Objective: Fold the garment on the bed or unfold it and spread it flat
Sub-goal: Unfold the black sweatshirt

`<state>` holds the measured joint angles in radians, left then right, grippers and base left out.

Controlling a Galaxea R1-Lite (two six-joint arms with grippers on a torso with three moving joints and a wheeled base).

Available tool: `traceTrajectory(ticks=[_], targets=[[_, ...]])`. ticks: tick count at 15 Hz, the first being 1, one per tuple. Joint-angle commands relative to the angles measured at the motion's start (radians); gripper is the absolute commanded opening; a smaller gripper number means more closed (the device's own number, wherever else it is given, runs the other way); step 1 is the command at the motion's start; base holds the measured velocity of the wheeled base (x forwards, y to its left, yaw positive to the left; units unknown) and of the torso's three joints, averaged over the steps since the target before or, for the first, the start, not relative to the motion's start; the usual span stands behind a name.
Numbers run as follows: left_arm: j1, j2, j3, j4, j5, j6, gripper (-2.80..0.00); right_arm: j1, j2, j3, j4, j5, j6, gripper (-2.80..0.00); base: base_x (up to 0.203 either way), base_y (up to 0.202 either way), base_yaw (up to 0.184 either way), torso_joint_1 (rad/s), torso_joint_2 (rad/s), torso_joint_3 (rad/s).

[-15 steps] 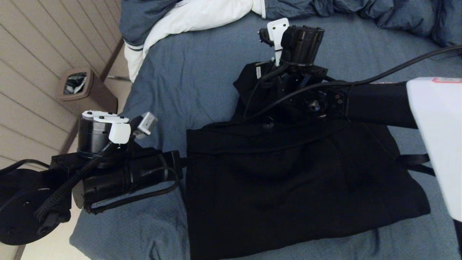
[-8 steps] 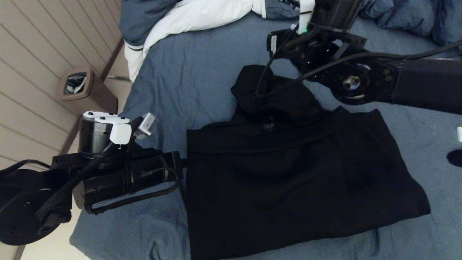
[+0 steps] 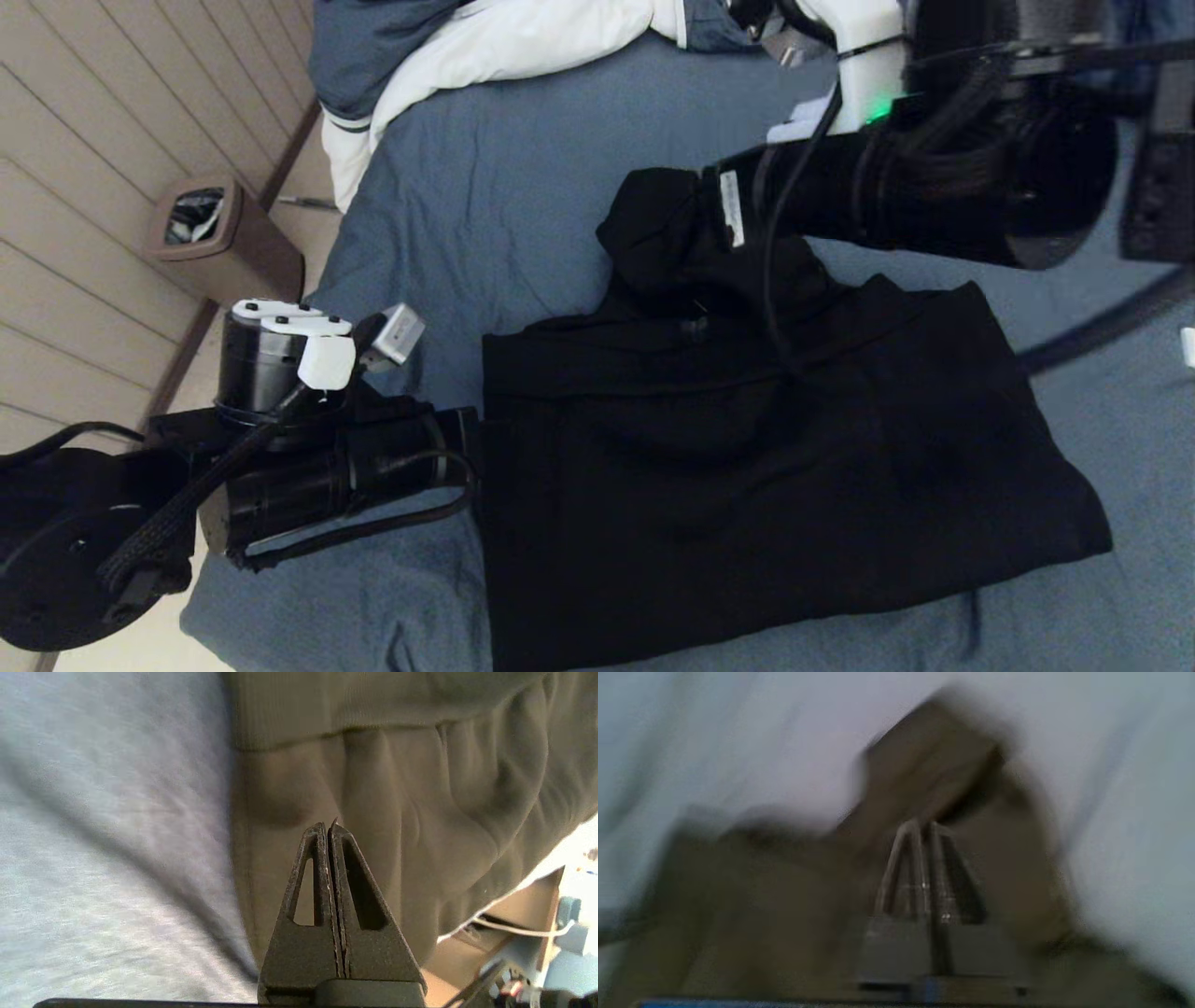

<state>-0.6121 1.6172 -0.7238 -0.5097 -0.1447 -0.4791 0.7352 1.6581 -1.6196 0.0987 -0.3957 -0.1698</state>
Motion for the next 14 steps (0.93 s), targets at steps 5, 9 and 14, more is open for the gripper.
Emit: traceTrajectory(ticks=[5, 9, 14], targets=[[-0.011, 0.004, 0.014, -0.029, -0.001, -0.003, -2.80, 0.007, 0.020, 0.020, 0.330, 0.066, 0.075, -2.80, 0.000, 0.000, 0.000, 0.000, 0.00, 0.000], [-0.011, 0.004, 0.014, -0.029, -0.001, -0.006, -2.80, 0.005, 0.148, 0.000, 0.328, 0.066, 0.102, -2.80, 0.000, 0.000, 0.000, 0.000, 0.00, 0.000], [-0.011, 0.003, 0.014, -0.029, -0.003, -0.007, -2.80, -0.029, 0.208, -0.037, 0.324, 0.014, 0.107, -2.80, 0.000, 0.000, 0.000, 0.000, 0.00, 0.000]])
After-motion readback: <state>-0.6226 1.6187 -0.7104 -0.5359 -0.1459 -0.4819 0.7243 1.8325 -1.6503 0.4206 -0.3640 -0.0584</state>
